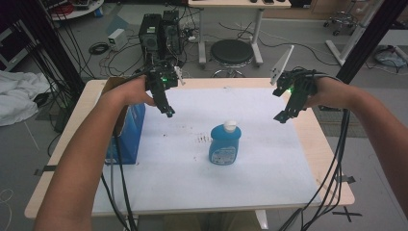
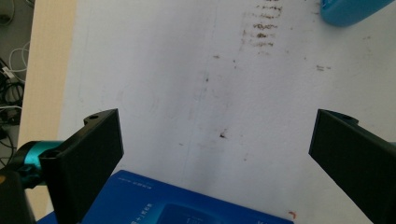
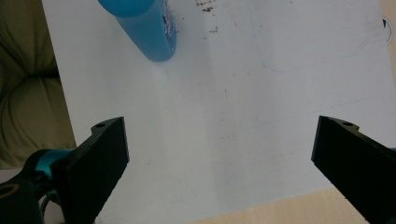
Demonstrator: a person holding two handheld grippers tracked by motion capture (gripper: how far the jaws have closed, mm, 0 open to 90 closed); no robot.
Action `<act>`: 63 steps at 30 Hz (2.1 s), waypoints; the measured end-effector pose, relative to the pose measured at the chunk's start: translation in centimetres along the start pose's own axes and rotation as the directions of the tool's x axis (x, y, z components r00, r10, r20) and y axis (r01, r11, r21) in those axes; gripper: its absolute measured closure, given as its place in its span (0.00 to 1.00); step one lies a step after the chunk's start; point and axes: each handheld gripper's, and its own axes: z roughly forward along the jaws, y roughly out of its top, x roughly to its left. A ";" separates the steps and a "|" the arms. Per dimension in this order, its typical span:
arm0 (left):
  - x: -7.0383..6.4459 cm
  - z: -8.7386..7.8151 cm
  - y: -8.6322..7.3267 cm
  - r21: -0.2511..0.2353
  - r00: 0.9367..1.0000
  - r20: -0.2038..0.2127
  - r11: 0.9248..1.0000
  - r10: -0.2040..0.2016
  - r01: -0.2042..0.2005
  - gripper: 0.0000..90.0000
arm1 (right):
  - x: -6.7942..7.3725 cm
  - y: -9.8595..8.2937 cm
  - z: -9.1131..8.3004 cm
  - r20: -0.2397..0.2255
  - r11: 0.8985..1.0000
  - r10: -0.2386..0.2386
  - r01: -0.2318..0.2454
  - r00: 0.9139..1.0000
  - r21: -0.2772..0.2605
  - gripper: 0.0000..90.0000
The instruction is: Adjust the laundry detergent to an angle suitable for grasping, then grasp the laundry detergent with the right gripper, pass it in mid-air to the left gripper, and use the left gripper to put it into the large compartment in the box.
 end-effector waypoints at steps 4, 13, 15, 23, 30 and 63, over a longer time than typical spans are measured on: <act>0.2 0.1 0.0 0.003 1.000 0.006 1.000 0.005 -0.005 0.03 | -0.1 -0.1 0.0 0.001 1.000 0.007 -0.007 1.000 0.001 0.03; 0.1 0.2 0.0 0.002 1.000 0.017 1.000 0.015 -0.015 0.03 | -0.3 -0.1 0.1 -0.003 1.000 0.007 -0.007 1.000 0.002 0.03; 0.2 0.2 0.1 -0.007 1.000 0.015 1.000 0.014 -0.014 0.03 | -0.2 -0.1 0.1 -0.003 1.000 0.009 -0.009 1.000 -0.002 0.03; 0.2 0.2 0.1 -0.014 1.000 0.017 1.000 0.013 -0.013 0.03 | 0.0 -0.3 -0.1 0.009 1.000 0.000 0.000 1.000 -0.005 0.03; 0.0 0.1 -0.1 -0.018 0.999 0.022 0.999 0.028 -0.027 0.03 | 0.2 -0.5 -0.1 0.008 1.000 0.004 -0.003 1.000 -0.022 0.03; -1.1 0.3 0.8 -0.044 0.994 0.046 0.994 0.098 -0.096 0.03 | 3.3 -3.3 6.1 -0.098 0.955 0.000 -0.030 0.995 -0.296 0.03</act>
